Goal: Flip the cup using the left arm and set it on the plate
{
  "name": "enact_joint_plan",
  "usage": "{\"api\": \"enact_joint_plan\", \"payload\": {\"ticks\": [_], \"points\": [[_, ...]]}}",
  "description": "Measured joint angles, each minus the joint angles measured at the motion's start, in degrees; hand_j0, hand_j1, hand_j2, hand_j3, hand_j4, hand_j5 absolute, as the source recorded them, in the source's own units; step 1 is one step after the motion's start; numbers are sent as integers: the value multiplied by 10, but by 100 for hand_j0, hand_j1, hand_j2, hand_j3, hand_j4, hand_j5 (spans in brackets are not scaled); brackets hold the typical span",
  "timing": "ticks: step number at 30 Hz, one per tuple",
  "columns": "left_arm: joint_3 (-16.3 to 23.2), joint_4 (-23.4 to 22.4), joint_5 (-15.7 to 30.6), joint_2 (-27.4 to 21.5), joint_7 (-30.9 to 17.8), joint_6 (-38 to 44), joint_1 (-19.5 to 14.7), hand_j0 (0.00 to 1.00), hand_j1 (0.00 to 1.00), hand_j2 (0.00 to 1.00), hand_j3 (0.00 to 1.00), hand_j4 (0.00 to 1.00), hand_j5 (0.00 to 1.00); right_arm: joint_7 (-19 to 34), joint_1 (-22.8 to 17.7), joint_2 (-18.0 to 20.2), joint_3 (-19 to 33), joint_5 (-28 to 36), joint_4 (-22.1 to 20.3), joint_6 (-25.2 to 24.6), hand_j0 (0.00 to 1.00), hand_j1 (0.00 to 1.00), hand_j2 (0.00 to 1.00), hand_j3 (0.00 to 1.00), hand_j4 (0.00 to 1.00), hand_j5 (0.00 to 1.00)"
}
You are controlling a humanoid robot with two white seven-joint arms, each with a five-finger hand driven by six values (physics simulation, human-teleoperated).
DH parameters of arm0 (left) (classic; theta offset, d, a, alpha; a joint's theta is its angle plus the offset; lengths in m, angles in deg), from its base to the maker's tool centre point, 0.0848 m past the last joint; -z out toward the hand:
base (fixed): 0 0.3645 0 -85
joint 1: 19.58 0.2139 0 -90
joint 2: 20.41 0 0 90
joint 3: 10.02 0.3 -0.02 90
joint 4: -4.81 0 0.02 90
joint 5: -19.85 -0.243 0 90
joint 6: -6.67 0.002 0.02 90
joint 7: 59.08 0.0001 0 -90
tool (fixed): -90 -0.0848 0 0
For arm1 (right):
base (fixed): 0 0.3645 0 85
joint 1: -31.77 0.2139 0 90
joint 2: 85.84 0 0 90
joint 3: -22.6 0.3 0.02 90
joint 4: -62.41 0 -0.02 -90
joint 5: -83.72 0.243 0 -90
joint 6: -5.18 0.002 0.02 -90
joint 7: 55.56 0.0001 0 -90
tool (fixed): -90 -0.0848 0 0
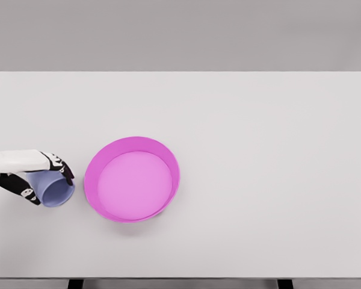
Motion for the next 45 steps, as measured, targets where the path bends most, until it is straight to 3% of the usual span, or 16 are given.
{"api": "enact_joint_plan", "payload": {"ticks": [5,13,20,26,33,45], "points": [[-63,34,44,-18,-1,-1,52,55,55,55,55,55,55,0,0,0,0,0,0,0,100,100,100,100,100,100],[-131,85,171,-57,0,0,52,52,52,52,52,52,52,0,0,0,0,0,0,0,100,100,100,100,100,100],[-144,145,324,-52,-1,0,61,49,49,49,49,49,49,0,0,0,0,0,0,0,100,100,100,100,100,100],[-142,156,404,-4,-1,0,62,48,48,48,48,48,48,0,0,0,0,0,0,0,100,100,100,100,100,100],[-139,157,447,65,-1,13,69,46,46,46,46,46,46,0,0,0,0,0,0,0,100,100,100,100,100,100],[-97,146,459,145,0,122,68,48,48,48,48,48,48,0,0,0,0,0,0,0,100,100,100,100,100,100]]}}
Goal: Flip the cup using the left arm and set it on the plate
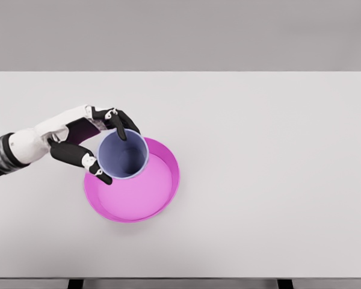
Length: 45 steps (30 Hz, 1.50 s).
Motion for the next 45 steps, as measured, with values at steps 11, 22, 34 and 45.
{"api": "enact_joint_plan", "payload": {"ticks": [11,22,34,45], "points": [[35,-9,82,19,0,46,4,48,48,48,48,48,48,0,0,0,0,0,0,0,100,100,100,100,100,100],[45,-76,83,24,0,87,7,49,49,49,49,49,49,0,0,0,0,0,0,0,100,100,100,100,100,100],[53,-114,60,52,0,90,12,50,50,50,50,50,50,0,0,0,0,0,0,0,100,100,100,100,100,100],[54,-145,43,71,0,90,14,51,51,51,51,51,51,0,0,0,0,0,0,0,100,100,100,100,100,100]]}}
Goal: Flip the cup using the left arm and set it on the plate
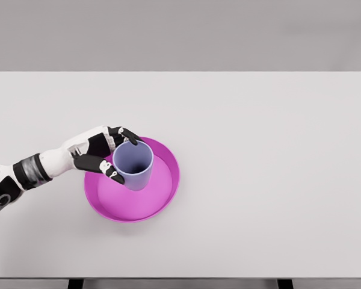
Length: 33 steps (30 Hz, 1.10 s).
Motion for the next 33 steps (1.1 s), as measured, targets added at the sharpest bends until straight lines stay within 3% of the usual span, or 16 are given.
{"api": "enact_joint_plan", "payload": {"ticks": [12,21,33], "points": [[-2,-3,-12,-2,0,0,8,87,87,87,87,87,87,0,0,0,0,0,0,0,100,100,100,100,100,100],[-2,-1,-13,-6,0,0,11,100,100,100,100,100,100,0,0,0,0,0,0,0,100,100,100,100,100,100],[-10,5,-13,-19,0,-1,17,100,100,100,100,100,100,0,0,0,0,0,0,0,100,100,100,100,100,100]]}}
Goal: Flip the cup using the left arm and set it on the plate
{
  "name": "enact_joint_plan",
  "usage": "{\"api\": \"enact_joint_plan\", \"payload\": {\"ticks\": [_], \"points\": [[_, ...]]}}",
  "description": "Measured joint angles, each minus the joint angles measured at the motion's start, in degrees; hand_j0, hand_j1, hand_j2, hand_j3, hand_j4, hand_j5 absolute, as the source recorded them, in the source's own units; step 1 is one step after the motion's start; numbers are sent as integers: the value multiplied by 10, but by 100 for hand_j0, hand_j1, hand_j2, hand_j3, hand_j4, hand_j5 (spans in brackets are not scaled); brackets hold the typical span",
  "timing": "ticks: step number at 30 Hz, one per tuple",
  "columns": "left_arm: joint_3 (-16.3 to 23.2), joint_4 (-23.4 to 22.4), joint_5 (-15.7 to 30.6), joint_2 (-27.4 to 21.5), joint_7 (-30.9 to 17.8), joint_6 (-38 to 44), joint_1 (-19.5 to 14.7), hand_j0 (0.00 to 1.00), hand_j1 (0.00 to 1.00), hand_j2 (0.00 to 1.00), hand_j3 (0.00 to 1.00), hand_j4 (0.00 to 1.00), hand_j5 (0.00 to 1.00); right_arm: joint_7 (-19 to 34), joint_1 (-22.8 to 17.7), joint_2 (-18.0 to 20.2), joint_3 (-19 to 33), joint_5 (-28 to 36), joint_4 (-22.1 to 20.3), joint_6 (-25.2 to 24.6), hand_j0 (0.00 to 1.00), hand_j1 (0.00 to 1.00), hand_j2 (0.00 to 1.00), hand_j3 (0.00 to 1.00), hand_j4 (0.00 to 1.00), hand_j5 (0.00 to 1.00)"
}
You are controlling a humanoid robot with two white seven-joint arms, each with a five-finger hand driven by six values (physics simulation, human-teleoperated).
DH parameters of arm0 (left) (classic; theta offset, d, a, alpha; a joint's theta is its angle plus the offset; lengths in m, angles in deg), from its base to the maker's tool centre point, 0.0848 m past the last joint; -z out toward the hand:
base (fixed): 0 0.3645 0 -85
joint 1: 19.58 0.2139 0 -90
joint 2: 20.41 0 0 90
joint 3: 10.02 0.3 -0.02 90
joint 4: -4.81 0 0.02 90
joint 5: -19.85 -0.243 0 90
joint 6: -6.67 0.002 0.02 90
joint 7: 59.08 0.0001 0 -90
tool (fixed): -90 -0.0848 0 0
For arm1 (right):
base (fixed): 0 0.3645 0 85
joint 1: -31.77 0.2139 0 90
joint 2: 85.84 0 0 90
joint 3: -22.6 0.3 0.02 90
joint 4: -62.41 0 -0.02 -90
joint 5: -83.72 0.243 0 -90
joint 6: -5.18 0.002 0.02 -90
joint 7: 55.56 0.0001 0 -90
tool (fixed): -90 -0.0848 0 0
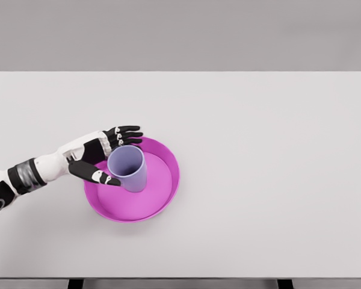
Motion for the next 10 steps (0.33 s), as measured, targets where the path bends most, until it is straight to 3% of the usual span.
{"api": "enact_joint_plan", "payload": {"ticks": [4,10], "points": [[-18,18,-1,-43,0,-2,2,100,100,100,100,100,100,0,0,0,0,0,0,0,100,100,100,100,100,100],[-77,62,5,-144,0,-7,4,100,100,100,100,100,100,0,0,0,0,0,0,0,100,100,100,100,100,100]]}}
